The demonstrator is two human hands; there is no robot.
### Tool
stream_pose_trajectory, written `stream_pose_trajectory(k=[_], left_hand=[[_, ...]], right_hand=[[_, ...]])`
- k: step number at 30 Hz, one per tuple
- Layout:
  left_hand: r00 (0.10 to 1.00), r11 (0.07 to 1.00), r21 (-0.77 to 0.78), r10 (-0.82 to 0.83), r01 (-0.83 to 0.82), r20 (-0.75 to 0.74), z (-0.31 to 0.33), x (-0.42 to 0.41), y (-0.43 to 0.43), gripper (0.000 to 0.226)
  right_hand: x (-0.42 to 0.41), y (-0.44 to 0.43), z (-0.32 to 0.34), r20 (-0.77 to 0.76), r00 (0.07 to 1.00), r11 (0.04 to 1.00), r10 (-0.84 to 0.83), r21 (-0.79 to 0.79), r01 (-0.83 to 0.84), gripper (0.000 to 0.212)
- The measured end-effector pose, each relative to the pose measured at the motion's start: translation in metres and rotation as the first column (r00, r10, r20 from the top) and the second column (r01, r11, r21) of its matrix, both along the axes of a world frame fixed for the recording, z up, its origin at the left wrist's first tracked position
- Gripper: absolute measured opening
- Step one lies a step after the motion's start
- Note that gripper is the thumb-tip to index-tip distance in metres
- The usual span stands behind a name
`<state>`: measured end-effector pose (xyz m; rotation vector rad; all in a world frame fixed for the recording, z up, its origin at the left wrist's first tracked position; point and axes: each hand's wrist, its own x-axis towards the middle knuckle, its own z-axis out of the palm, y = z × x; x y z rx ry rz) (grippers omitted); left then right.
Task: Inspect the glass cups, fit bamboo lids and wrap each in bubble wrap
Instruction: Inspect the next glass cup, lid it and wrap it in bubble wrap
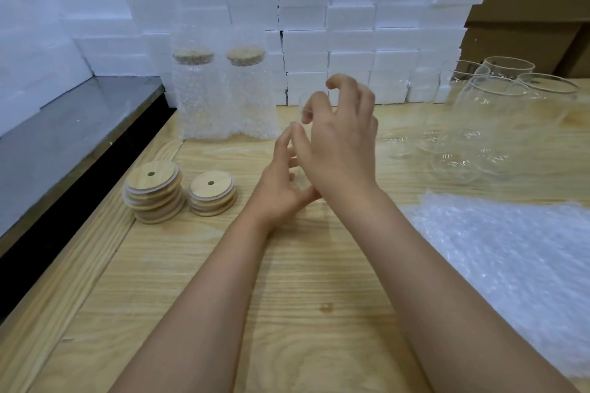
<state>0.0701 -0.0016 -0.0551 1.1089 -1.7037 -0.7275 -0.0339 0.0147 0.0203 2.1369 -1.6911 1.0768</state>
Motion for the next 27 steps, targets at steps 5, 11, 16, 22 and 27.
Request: stream_pose_trajectory(k=[5, 11, 16, 22, 27], left_hand=[[0.999, 0.999, 0.005, 0.044, -0.043, -0.033, -0.003, 0.001, -0.003, 0.090], [0.994, 0.994, -0.019, 0.107, -0.108, -0.024, -0.006, 0.000, -0.005, 0.082], [0.975, 0.971, -0.142, 0.207, -0.195, 0.076, -0.002, 0.001, -0.008, 0.080], [0.946, 0.941, -0.127, 0.321, -0.313, 0.051, -0.003, 0.003, -0.009, 0.077], [0.934, 0.923, -0.182, 0.353, -0.338, 0.052, -0.006, 0.004, -0.010, 0.085]], right_hand=[[0.004, 0.002, -0.009, 0.254, 0.955, 0.984, 0.152, -0.128, -0.123, 0.059], [-0.001, -0.001, -0.038, 0.641, 0.756, 0.981, 0.131, 0.026, -0.192, 0.095], [-0.001, -0.001, -0.059, 0.717, 0.660, 0.969, 0.223, -0.087, -0.233, 0.088], [0.003, 0.001, -0.066, 0.683, 0.667, 0.948, 0.297, -0.130, -0.289, 0.089], [0.005, 0.007, -0.062, 0.665, 0.653, 0.926, 0.362, -0.176, -0.333, 0.088]])
